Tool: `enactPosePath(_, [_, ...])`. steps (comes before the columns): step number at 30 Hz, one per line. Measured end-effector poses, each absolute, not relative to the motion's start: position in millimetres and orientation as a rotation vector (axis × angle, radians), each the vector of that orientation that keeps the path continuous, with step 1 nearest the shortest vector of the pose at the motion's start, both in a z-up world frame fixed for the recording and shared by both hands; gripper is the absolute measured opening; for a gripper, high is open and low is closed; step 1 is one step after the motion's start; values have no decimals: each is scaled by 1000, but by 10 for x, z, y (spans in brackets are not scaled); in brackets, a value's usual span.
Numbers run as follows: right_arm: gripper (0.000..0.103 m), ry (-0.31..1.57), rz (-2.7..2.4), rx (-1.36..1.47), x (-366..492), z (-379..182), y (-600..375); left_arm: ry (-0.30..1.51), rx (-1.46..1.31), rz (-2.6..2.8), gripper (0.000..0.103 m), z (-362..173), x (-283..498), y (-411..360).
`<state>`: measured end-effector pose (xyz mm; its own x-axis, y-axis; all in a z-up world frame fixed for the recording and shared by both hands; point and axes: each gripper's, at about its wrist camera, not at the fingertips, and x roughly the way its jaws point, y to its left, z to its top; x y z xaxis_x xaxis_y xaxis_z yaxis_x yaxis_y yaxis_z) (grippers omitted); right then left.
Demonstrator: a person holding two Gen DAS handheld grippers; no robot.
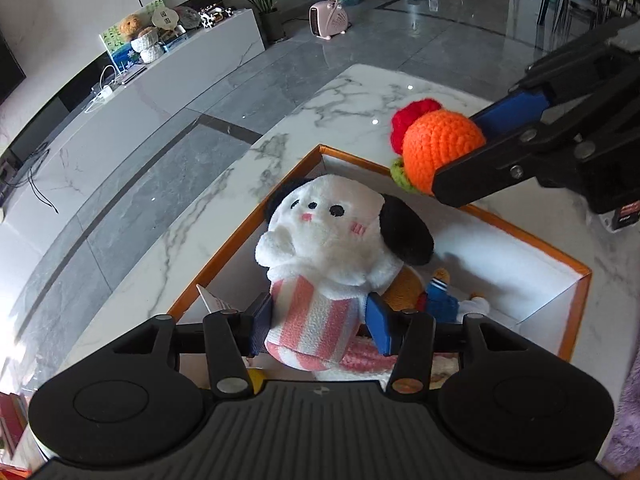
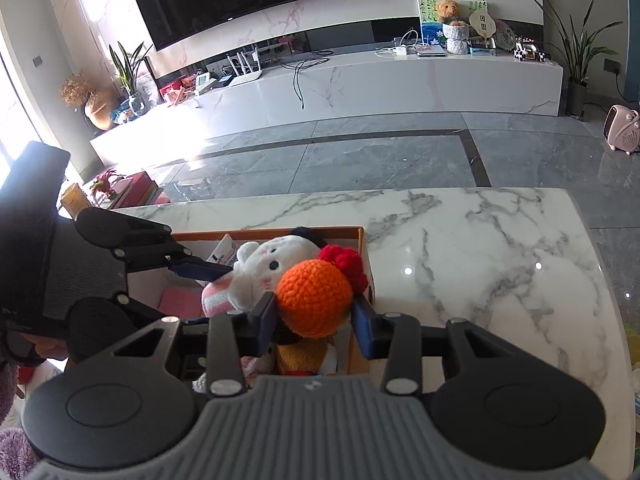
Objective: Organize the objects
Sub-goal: 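Lower dog plush into box with left gripper while right lowers crochet ball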
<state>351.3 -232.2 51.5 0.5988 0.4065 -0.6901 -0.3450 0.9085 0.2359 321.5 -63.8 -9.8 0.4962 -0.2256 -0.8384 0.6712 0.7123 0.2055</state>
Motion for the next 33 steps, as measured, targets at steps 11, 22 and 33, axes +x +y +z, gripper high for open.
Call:
enactPosePath(11, [43,854,464,81,3499,446,-2298,833,433,-539,72,41,3155,-420])
enactPosePath(22, [43,946,553,119,3272,373,-2237,831,192,-500,45,144,2937,-242])
enactPosePath(33, [43,1091,569,146,3106,165,-2111,889,78,-448,44,195,2558,-1])
